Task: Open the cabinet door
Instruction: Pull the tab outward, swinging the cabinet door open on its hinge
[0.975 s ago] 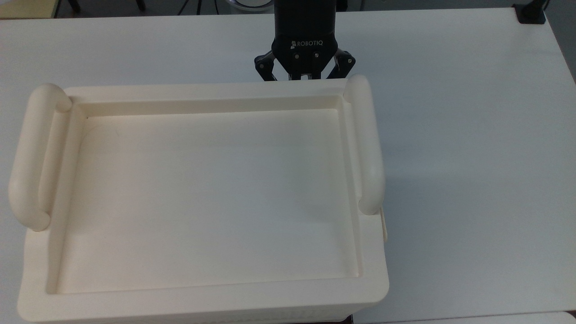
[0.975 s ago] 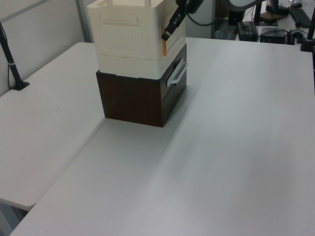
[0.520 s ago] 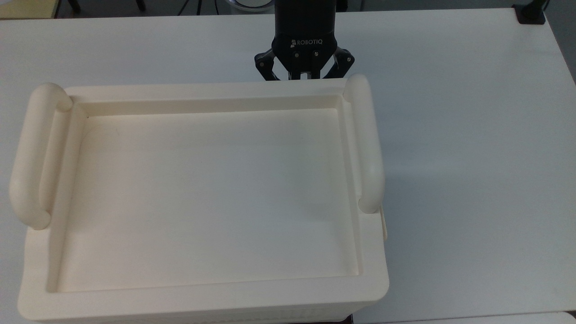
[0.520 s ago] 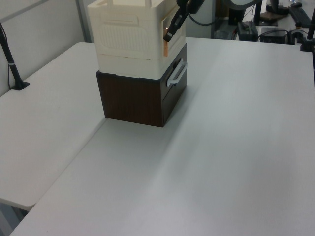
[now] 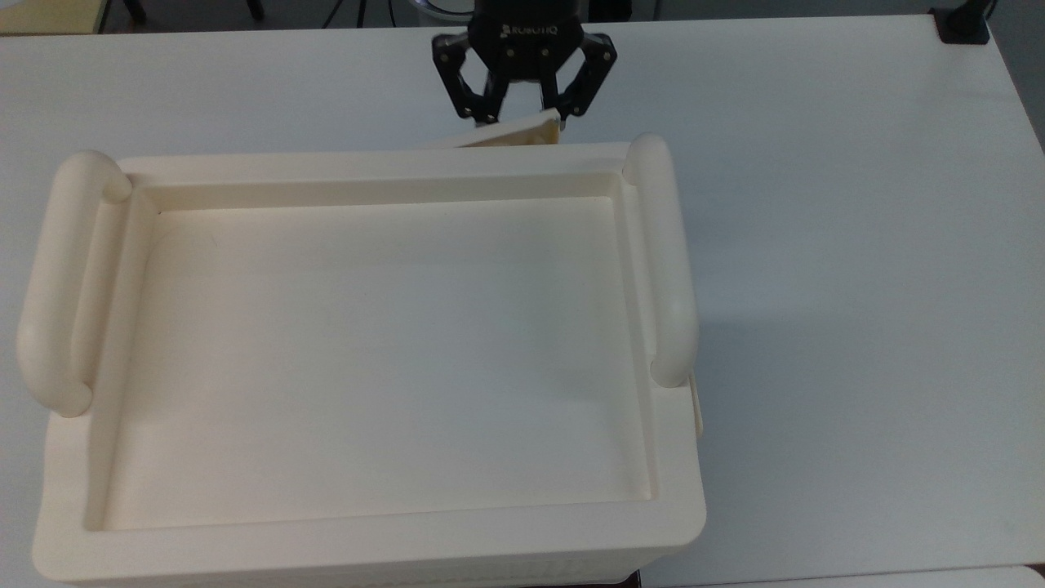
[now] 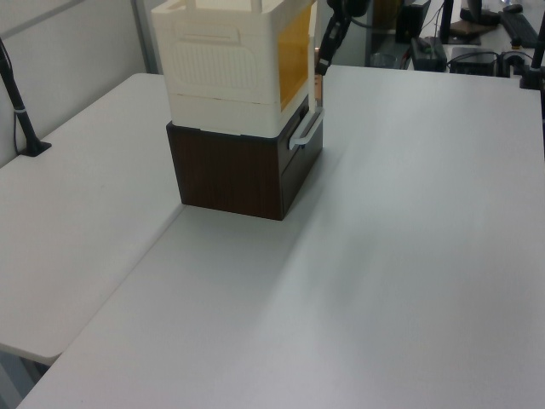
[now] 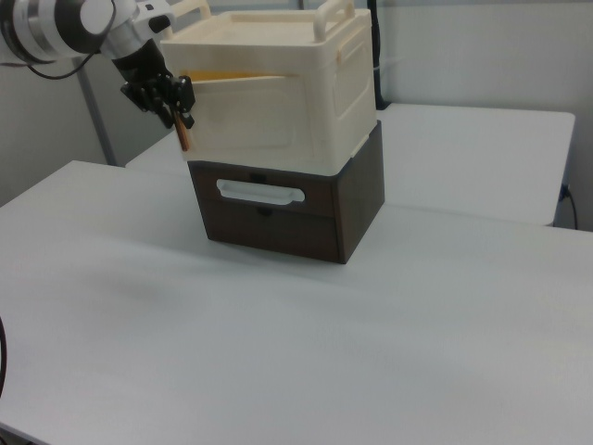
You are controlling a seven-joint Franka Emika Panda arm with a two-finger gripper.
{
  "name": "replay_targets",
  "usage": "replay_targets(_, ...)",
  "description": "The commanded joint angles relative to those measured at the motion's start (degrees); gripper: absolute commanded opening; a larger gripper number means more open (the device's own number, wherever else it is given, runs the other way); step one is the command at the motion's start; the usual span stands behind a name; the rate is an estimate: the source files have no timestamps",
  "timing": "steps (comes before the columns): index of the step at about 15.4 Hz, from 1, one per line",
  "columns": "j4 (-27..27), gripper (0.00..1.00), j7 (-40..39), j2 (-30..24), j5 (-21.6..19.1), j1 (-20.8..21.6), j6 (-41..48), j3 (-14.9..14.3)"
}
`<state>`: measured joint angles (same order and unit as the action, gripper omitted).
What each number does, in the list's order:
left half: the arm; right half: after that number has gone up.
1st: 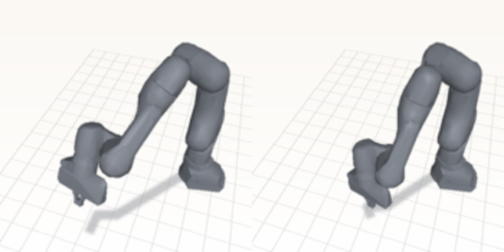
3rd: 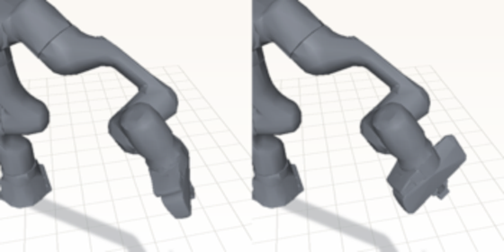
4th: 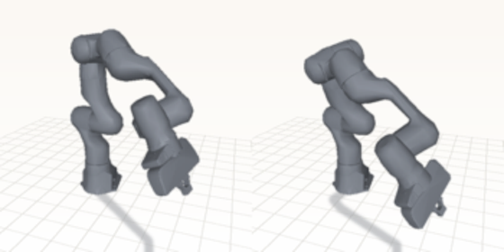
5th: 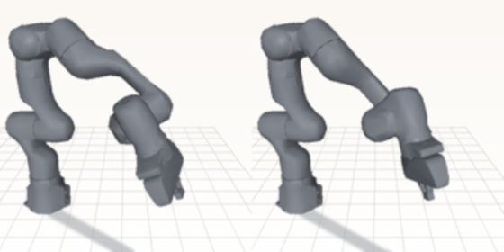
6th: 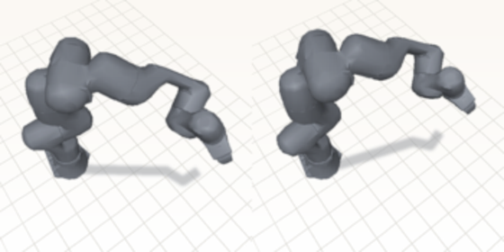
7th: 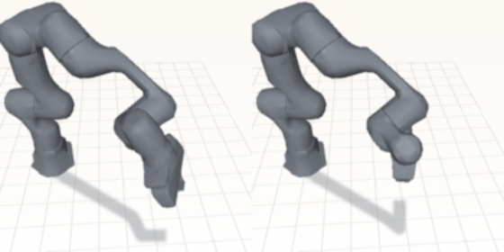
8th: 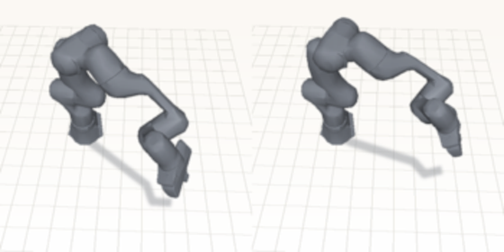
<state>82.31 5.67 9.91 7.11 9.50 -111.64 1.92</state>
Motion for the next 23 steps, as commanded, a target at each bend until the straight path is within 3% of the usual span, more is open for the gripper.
replay_targets(1, 0.9, 1.00, -2.4, -4.5, 0.1, 0.2, 9.6, -0.4)
replay_targets(4, 0.7, 1.00, -5.3, -8.9, 0.0, 0.2, 15.7, -0.5)
replay_targets(7, -1.2, 1.00, -5.2, -10.3, -0.3, 0.2, 15.4, -0.9)
replay_targets(9, -4.0, 1.00, -5.2, -9.3, -0.6, 0.2, 13.5, -0.8)
replay_targets(16, -3.6, 1.00, -4.5, -3.2, -1.8, 1.4, -5.0, -0.3)
replay_targets(23, -1.2, 1.00, -5.8, -1.6, -1.3, 1.3, -5.0, -0.3)
